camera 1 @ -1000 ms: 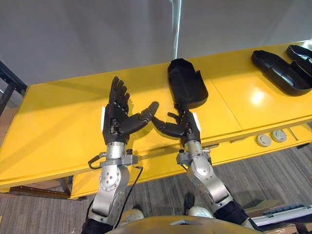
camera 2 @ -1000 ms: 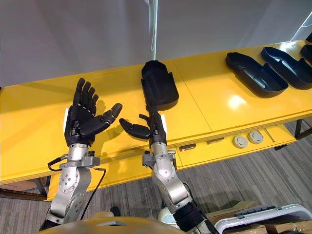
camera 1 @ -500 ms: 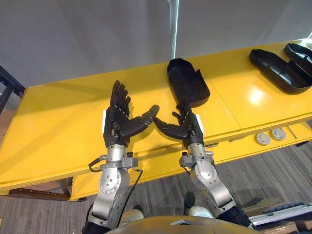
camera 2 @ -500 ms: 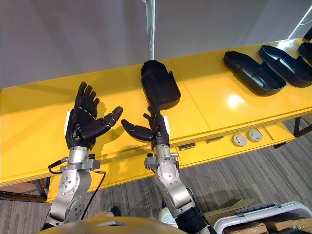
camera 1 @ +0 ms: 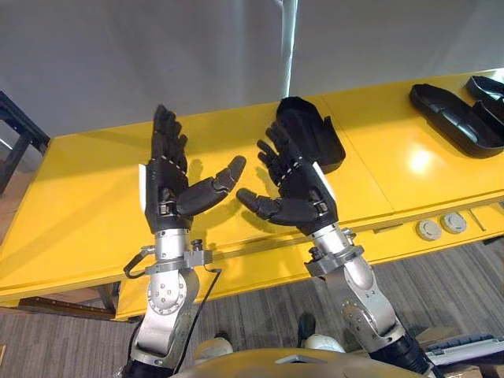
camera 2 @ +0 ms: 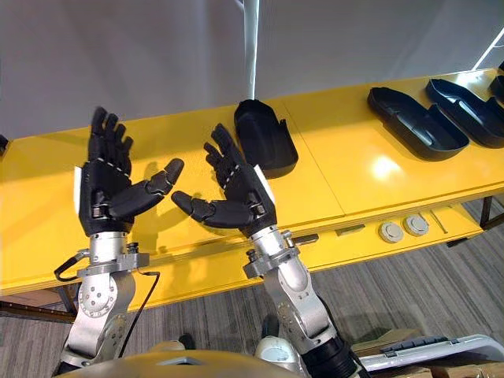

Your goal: Walk over and take three plastic housings, then place them on the shelf

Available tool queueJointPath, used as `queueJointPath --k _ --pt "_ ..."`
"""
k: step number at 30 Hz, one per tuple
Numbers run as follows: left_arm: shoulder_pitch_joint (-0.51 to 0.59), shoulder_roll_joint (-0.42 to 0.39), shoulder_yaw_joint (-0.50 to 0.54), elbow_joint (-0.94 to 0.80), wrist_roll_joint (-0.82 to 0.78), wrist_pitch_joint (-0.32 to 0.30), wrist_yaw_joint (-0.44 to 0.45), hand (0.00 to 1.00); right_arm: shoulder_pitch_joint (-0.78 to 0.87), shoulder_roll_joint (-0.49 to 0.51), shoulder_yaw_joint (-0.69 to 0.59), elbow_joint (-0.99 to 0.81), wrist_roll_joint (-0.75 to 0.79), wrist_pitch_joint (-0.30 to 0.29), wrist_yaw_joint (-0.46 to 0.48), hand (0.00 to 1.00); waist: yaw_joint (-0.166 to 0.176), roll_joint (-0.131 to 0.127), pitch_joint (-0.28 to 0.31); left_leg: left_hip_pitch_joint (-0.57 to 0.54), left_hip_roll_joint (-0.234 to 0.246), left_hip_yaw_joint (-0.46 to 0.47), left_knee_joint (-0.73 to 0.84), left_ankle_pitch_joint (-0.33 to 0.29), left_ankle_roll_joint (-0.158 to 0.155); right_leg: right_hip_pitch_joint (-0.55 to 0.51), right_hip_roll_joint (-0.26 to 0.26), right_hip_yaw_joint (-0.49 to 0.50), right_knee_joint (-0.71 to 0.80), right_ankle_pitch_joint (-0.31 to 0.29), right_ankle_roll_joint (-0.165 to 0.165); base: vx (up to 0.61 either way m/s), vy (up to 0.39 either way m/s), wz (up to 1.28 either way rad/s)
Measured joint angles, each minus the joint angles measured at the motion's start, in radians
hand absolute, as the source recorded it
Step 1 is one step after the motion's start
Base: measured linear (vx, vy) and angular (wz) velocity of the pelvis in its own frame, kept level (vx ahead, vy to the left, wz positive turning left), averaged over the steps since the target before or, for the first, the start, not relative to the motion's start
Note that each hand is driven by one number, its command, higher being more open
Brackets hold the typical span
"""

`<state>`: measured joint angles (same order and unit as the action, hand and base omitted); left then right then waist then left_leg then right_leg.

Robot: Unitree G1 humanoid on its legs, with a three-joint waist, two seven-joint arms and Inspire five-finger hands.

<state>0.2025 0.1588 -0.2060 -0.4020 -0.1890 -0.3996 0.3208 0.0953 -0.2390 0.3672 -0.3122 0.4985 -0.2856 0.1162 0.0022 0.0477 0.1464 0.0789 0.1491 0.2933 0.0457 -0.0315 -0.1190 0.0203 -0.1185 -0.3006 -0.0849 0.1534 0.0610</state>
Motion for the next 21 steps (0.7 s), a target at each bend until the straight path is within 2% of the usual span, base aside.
queueJointPath --k 2,5,7,9,11,13,16,18,19,21 --pt "0.005 -0.001 0.002 -0.019 -0.003 -0.022 -0.029 1.00 0.046 0.006 -0.042 -0.033 0.000 -0.024 -0.007 1.00 -0.002 -0.001 -0.001 0.001 0.000 0.003 -0.002 0.000 0.000 -0.001 0.000 0.001 0.000 -0.001 0.000 0.00 0.010 -0.02" --pt "0.008 -0.002 -0.009 -0.047 -0.011 -0.051 -0.097 1.00 0.128 0.046 -0.129 -0.052 -0.003 -0.046 -0.065 1.00 -0.007 -0.005 -0.017 0.011 0.001 0.025 -0.019 0.004 -0.001 -0.011 0.004 0.020 0.000 -0.002 0.000 0.01 0.011 -0.21" --pt "0.037 -0.003 -0.027 -0.061 -0.034 -0.084 -0.136 1.00 0.177 0.077 -0.182 -0.052 -0.010 -0.049 -0.139 1.00 -0.013 -0.008 -0.025 0.040 0.009 0.091 -0.020 -0.009 -0.010 -0.023 0.020 0.083 0.000 -0.001 0.001 0.04 0.017 -0.73" --pt "0.047 -0.003 -0.041 -0.060 -0.049 -0.087 -0.143 1.00 0.207 0.086 -0.214 -0.052 -0.016 -0.049 -0.181 1.00 -0.030 -0.008 -0.026 0.061 0.018 0.140 -0.010 -0.025 -0.016 -0.029 0.033 0.129 0.000 0.001 0.003 0.03 0.016 -0.86" --pt "0.043 -0.003 -0.057 -0.055 -0.057 -0.087 -0.130 1.00 0.247 0.086 -0.271 -0.049 -0.018 -0.047 -0.223 1.00 -0.062 -0.010 -0.028 0.087 0.038 0.235 0.030 -0.061 -0.029 -0.047 0.060 0.217 0.000 0.009 0.008 0.04 0.010 -1.21" --pt "0.024 -0.004 -0.076 -0.024 -0.057 -0.087 -0.097 1.00 0.279 0.083 -0.328 -0.036 -0.002 -0.046 -0.215 1.00 -0.092 -0.008 -0.032 0.109 0.054 0.305 0.061 -0.090 -0.037 -0.057 0.085 0.283 0.000 0.021 -0.005 0.03 0.000 -1.08" --pt "-0.018 -0.005 -0.081 0.055 -0.057 -0.084 -0.029 1.00 0.339 0.076 -0.388 0.005 -0.019 -0.044 -0.223 1.00 -0.138 -0.005 -0.037 0.154 0.073 0.421 0.095 -0.130 -0.038 -0.075 0.127 0.396 0.000 0.032 -0.003 -0.01 0.000 -1.22" --pt "-0.035 -0.005 -0.091 0.082 -0.051 -0.081 0.009 1.00 0.384 0.076 -0.407 0.032 -0.057 -0.044 -0.250 1.00 -0.166 -0.005 -0.037 0.175 0.074 0.464 0.102 -0.142 -0.028 -0.084 0.140 0.429 0.000 0.029 -0.006 -0.05 0.007 -1.02" --pt "-0.044 -0.007 -0.098 0.089 -0.046 -0.077 0.032 1.00 0.412 0.076 -0.420 0.061 -0.060 -0.044 -0.262 1.00 -0.177 -0.004 -0.037 0.189 0.074 0.492 0.111 -0.149 -0.018 -0.096 0.139 0.412 0.000 0.028 -0.009 -0.06 0.006 -1.07" --pt "-0.048 -0.005 -0.106 0.089 -0.046 -0.076 0.050 1.00 0.445 0.077 -0.421 0.086 -0.062 -0.044 -0.275 1.00 -0.180 0.001 -0.036 0.215 0.072 0.524 0.115 -0.157 -0.012 -0.104 0.138 0.387 0.002 0.046 -0.028 -0.07 0.012 -1.09"
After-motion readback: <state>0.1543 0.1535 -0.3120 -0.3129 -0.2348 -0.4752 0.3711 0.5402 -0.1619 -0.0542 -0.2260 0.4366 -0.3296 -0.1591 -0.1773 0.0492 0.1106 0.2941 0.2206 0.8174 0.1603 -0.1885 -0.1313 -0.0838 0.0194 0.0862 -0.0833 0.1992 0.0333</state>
